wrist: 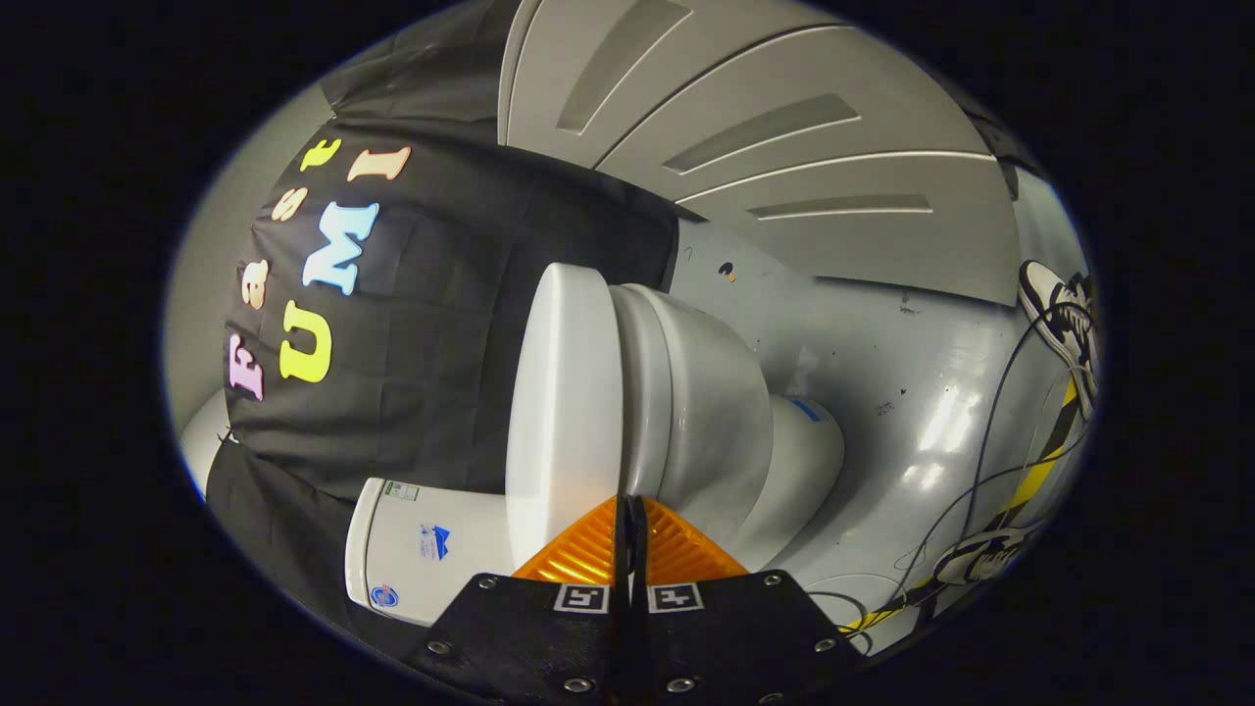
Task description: Open the toilet lid.
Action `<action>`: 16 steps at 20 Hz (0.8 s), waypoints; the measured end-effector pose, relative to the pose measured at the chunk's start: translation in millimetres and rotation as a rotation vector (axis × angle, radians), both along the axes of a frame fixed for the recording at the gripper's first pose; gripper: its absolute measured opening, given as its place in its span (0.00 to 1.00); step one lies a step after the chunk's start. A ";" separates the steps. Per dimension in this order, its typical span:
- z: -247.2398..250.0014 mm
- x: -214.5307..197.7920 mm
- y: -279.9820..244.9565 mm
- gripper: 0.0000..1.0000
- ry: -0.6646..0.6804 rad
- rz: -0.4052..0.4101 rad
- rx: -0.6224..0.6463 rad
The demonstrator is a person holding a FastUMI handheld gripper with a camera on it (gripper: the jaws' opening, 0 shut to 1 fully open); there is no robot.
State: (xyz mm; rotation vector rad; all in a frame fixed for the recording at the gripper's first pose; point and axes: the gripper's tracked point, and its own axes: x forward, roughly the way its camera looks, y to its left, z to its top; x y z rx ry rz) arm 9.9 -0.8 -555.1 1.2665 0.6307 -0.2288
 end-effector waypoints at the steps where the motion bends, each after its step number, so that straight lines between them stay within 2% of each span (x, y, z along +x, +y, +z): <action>1: 0.4 0.2 0.7 0.00 0.004 0.015 -0.018; 5: 2.7 -1.5 -1.2 0.00 0.021 0.023 -0.049; 9: 5.5 -2.3 4.1 0.00 0.053 0.066 -0.129; 16: 36.2 -1.2 5.0 0.00 0.084 0.060 -0.233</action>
